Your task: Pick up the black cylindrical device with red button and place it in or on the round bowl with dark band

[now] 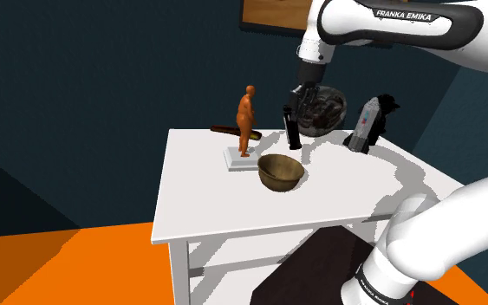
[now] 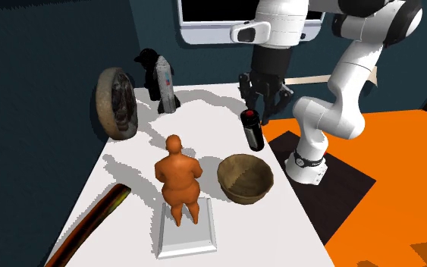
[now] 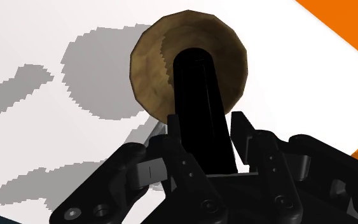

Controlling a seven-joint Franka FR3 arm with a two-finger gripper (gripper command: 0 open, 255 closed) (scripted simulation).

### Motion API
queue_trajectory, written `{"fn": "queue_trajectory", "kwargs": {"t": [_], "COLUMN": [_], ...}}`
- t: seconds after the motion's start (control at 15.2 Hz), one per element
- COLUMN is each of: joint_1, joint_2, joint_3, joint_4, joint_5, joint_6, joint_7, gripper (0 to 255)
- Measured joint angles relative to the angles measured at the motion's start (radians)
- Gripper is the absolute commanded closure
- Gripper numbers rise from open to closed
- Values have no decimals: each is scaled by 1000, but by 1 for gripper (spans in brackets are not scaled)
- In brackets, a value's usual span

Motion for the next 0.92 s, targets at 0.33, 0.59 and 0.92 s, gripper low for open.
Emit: {"fn": "queue_trajectory", "kwargs": {"t": [0.33, 0.59, 0.92], "joint_1": [-1, -1, -3], "joint_2": [-12, -25, -33], "joint_3": [-1, 1, -4], "joint_4": [-81, -143, -215], "joint_5": [-1, -2, -5], "joint_6": [68, 117, 182], "joint_7": [3, 8, 7], "gripper": [255, 255, 255]}}
